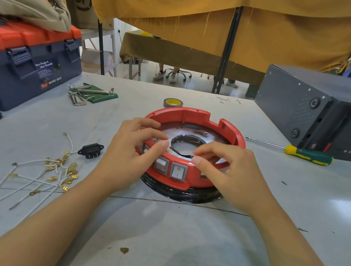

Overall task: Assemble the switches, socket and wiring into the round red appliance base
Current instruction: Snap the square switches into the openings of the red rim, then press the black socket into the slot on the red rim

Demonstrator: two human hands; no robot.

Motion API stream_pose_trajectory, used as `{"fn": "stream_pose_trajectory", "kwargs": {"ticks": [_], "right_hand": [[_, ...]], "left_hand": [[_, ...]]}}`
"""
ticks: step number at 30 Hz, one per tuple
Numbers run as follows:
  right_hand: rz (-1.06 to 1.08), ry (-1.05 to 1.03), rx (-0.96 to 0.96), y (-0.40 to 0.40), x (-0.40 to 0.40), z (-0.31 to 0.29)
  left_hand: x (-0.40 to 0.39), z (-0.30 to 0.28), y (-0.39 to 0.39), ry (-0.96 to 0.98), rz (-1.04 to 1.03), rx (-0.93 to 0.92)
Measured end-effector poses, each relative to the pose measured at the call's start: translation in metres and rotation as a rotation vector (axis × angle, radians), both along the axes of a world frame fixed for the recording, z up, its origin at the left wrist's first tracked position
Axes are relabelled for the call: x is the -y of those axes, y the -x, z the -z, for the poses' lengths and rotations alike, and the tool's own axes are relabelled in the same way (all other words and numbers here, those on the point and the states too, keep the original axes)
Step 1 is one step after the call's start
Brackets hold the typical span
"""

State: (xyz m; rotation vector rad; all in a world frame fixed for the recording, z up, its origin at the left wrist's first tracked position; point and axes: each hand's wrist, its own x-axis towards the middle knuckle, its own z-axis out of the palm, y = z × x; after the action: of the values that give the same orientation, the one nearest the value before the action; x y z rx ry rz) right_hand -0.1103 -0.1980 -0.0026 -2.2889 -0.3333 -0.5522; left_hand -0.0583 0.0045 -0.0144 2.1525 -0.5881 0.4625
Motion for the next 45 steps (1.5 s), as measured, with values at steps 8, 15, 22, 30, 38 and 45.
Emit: {"fn": "stream_pose_trajectory", "kwargs": {"ticks": [8, 15, 22, 30, 38, 45], "right_hand": [[0.306, -0.172, -0.148, -0.019, 0.026, 0.007], [0.368, -0.386, -0.241, -0.019, 0.036, 0.008], [0.253, -0.493, -0.329, -0.017, 0.044, 0.003], [0.158, -0.637, -0.402, -0.019, 0.047, 0.004], [0.071, -0.577, -0.433, -0.019, 0.036, 0.006], [0.073, -0.587, -0.385, -0.017, 0.031, 0.005]], "left_hand": [[-0.003, 0.002, -0.004, -0.011, -0.124, -0.214], [-0.010, -0.002, -0.009, 0.236, -0.272, -0.061], [-0.013, -0.006, -0.015, 0.339, -0.091, -0.297], [-0.038, -0.030, -0.023, 0.176, -0.164, -0.357], [-0.093, -0.028, -0.039, -0.537, -0.248, -0.445], [-0.091, -0.006, -0.040, -0.429, -0.256, -0.330]]}}
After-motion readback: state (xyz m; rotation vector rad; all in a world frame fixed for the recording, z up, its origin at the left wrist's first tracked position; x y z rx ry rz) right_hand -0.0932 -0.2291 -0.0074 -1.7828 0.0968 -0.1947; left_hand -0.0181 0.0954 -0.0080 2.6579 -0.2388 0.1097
